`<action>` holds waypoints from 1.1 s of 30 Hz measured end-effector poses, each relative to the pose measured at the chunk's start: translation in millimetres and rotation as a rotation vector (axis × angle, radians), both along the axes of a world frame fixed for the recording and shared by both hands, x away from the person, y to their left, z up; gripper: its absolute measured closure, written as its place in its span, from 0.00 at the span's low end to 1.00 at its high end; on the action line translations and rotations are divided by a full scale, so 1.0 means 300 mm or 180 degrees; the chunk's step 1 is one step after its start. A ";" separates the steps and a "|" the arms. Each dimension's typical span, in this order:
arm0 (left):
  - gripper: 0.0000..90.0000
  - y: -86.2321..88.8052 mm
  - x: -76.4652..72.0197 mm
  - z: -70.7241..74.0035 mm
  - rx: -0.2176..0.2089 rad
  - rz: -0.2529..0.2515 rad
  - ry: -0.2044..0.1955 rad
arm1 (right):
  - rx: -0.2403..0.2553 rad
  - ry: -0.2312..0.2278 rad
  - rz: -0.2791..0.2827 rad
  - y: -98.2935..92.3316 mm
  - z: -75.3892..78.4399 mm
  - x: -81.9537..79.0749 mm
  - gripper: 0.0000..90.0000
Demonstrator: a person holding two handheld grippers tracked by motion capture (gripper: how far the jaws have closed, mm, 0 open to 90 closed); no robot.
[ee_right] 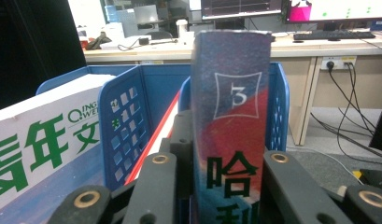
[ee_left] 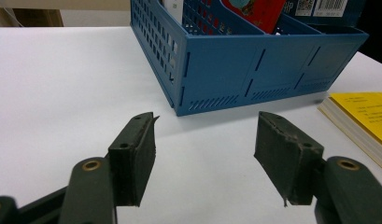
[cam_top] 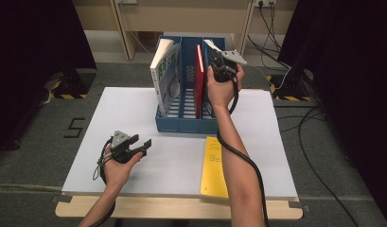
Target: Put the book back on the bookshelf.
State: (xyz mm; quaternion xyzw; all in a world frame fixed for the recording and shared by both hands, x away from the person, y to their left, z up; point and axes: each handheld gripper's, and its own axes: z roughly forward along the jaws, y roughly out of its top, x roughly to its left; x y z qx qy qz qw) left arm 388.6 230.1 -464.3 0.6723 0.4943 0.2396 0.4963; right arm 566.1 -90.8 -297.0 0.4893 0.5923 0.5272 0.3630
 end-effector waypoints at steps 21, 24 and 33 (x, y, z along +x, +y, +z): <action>0.42 0.002 0.001 -0.004 0.0006 0.0000 0.0010 | -0.0017 0.0054 -0.0014 0.008 -0.051 0.020 0.83; 0.42 0.002 0.001 -0.004 0.0000 0.0005 0.0010 | -0.0033 0.0065 -0.0012 0.010 -0.060 0.023 0.83; 0.42 0.004 0.001 -0.004 -0.0017 0.0002 0.0005 | -0.0046 0.0104 -0.0019 0.016 -0.090 0.031 0.83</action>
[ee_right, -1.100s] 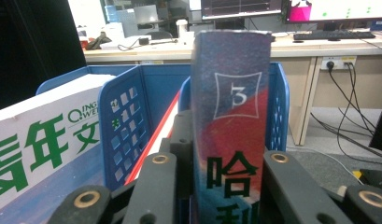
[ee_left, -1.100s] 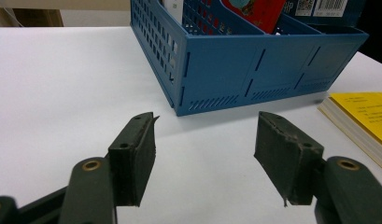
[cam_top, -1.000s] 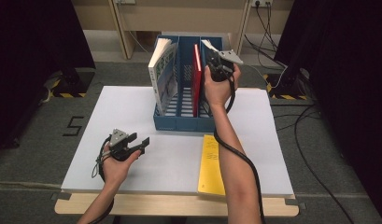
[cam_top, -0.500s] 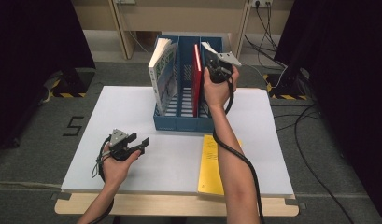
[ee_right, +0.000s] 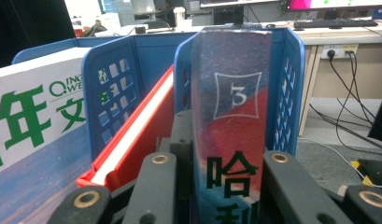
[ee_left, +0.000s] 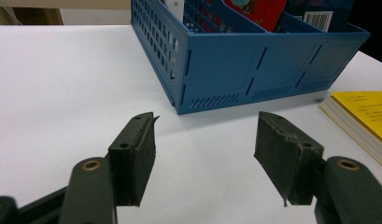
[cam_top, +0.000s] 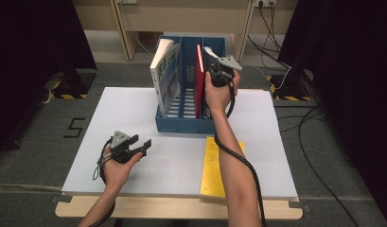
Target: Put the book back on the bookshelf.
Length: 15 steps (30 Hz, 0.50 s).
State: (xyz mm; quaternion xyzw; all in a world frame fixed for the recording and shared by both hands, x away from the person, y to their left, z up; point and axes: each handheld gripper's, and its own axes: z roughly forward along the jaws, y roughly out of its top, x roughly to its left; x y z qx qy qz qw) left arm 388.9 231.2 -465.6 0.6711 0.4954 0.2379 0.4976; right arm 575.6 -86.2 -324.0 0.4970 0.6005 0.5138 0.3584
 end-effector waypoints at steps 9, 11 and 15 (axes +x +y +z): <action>0.42 0.003 0.000 0.000 0.0010 0.0003 -0.0002 | -0.0021 0.0028 -0.0007 0.003 -0.020 0.005 0.83; 0.42 0.004 0.000 0.000 0.0013 0.0004 -0.0001 | -0.0014 0.0034 -0.0005 0.005 -0.026 0.003 0.83; 0.42 0.005 -0.001 0.002 0.0003 0.0007 -0.0002 | -0.0036 0.0027 0.0007 0.006 -0.027 0.000 0.83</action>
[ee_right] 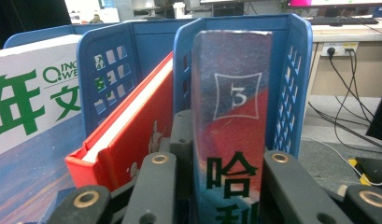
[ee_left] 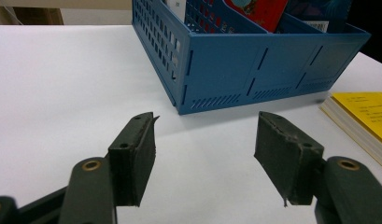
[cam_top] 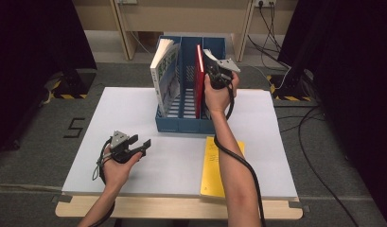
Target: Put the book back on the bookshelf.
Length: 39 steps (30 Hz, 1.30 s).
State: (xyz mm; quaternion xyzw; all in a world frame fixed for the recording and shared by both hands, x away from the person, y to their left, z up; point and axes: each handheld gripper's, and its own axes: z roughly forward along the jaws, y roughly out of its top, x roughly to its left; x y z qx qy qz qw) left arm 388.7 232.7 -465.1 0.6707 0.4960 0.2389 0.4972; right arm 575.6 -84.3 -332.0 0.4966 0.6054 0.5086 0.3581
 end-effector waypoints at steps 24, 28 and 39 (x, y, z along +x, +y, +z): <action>0.42 -0.003 -0.007 0.004 0.0000 0.0005 -0.0007 | -0.0115 -0.0036 0.0032 -0.019 -0.037 -0.099 0.82; 0.42 -0.002 -0.009 0.006 0.0010 0.0001 -0.0009 | -0.0116 -0.0018 0.0032 -0.026 -0.050 -0.131 0.82; 0.42 -0.008 -0.011 0.007 0.0006 -0.0007 -0.0010 | -0.0168 0.0048 0.0057 -0.041 -0.066 -0.183 0.81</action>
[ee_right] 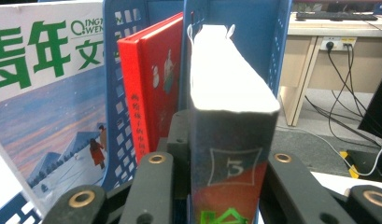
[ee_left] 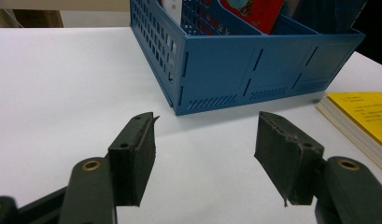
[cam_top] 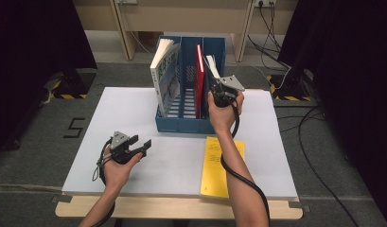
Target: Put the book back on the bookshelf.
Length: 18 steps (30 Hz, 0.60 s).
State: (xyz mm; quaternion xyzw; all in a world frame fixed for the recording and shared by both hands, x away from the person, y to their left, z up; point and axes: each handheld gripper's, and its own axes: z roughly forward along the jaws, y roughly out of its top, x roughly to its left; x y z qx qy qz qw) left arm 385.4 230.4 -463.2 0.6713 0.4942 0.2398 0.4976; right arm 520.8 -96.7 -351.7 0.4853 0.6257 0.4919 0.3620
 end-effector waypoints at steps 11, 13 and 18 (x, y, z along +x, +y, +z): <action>0.42 0.003 -0.001 0.002 -0.0013 0.0003 0.0000 | -0.0038 0.0027 0.0030 0.011 -0.010 -0.030 0.80; 0.42 0.005 0.000 0.002 -0.0013 0.0006 -0.0001 | -0.0031 0.0026 0.0028 0.013 -0.010 -0.033 0.80; 0.42 0.007 0.000 0.001 -0.0022 0.0010 0.0005 | -0.0042 0.0003 0.0003 0.016 -0.006 -0.045 0.79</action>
